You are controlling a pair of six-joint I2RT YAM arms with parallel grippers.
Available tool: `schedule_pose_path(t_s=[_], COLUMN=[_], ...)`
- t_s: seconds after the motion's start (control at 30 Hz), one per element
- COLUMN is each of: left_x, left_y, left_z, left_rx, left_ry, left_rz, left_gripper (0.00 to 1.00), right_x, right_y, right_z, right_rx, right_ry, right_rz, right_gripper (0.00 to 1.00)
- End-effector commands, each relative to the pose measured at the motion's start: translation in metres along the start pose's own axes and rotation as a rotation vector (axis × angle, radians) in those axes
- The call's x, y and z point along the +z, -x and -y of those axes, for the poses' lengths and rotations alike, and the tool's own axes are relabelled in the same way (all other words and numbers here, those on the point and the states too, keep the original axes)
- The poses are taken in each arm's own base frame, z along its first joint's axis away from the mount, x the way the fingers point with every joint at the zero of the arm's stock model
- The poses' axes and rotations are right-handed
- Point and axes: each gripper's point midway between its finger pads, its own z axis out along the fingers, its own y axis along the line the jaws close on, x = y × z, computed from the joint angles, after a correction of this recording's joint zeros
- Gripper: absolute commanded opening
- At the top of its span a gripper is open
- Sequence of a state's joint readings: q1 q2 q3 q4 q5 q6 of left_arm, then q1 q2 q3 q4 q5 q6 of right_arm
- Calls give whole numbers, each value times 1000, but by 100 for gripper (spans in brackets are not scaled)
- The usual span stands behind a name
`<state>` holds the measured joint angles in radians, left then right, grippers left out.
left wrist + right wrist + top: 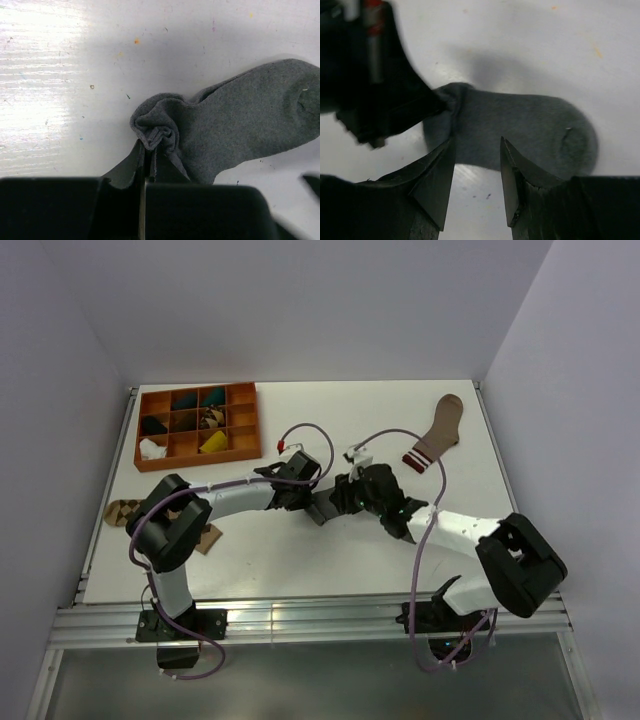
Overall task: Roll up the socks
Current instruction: Roll the sock at the center of the board.
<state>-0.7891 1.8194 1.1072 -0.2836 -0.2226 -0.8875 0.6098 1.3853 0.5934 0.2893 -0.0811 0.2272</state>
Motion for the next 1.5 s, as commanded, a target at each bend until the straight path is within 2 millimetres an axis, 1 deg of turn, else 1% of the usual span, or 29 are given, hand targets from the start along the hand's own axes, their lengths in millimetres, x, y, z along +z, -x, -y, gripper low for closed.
schedule_pose_path(t_s=[0.0, 0.03, 0.1, 0.13, 0.2, 0.23, 0.27, 0.37, 0.47, 0.6, 0.7, 0.8, 0.9, 0.93, 1.0, 1.03, 1.1, 1.13, 1.17, 1.23, 1.27, 1.3, 1.33, 1.37, 1.4, 1.43, 1.47], left_x=[6, 5, 5, 4, 4, 4, 5, 5, 6, 6, 6, 6, 7, 7, 7, 7, 5, 5, 5, 3, 2, -1, -1, -3, -7, -8, -11], left_y=[-16, -15, -14, -13, -13, -14, -15, -16, -16, -16, -17, -18, -20, -20, -20, -21, -20, -19, -18, -16, -13, -8, -8, -6, 0, 2, 5], left_z=[-10, -9, -9, -8, -7, -7, -7, -5, -5, -3, -2, 0, 1, 2, 2, 1, 1, 0, -1, -3, -4, -2, -6, -5, -4, -6, -6], left_rx=[13, 15, 15, 14, 14, 13, 11, 9, 7, 5, 0, -7, -15, -18, -29, -33, -45, -47, -52, -71, -92, -108, -120, -143, -165, -181, -206], left_ry=[54, 53, 55, 53, 49, 48, 47, 41, 39, 31, 27, 20, 16, 14, 11, 12, 16, 20, 24, 31, 35, 27, 32, 24, 12, 4, -6], left_rz=[-65, -64, -63, -62, -63, -67, -71, -76, -78, -81, -86, -92, -97, -98, -99, -98, -94, -89, -85, -72, -60, -43, -40, -31, -15, -4, 4], left_gripper=[0, 0, 0, 0, 0, 0, 0, 0, 0, 0, 0, 0, 0, 0, 0, 0, 1, 2, 6, 12, 22, 27, 34, 39, 42, 45, 52], right_x=[-7, -9, -10, -9, -5, -3, 1, 6, 12, 19, 23, 26, 29, 30, 31, 31, 31, 30, 30, 27, 26, 24, 23, 21, 19, 18, 16], right_y=[12, 4, 5, 1, 2, 0, -4, -4, -10, -20, -25, -32, -42, -44, -48, -52, -54, -57, -55, -58, -59, -56, -54, -58, -60, -54, -59], right_z=[-11, -19, -30, -40, -46, -52, -54, -64, -70, -71, -73, -71, -66, -65, -64, -61, -59, -57, -58, -54, -49, -45, -36, -30, -30, -30, -23], right_rx=[-125, -150, -188, -207, -234, -241, -248, -259, -272, -277, -271, -261, -250, -235, -221, -205, -188, -165, -150, -90, -60, -31, 39, 78, 119, 195, 234], right_ry=[-27, -28, -14, -1, -4, 8, 12, 26, 31, 25, 27, 20, 5, 1, -4, -15, -20, -28, -22, -27, -22, -22, -40, -42, -10, 7, 3], right_rz=[133, 140, 169, 169, 176, 174, 166, 170, 157, 138, 126, 112, 90, 86, 79, 68, 64, 52, 54, 41, 31, 41, 45, 30, 21, 41, 31], right_gripper=[48, 49, 49, 49, 50, 50, 50, 50, 50, 50, 50, 50, 44, 39, 33, 23, 15, 6, 2, 0, 0, 0, 0, 0, 0, 0, 0])
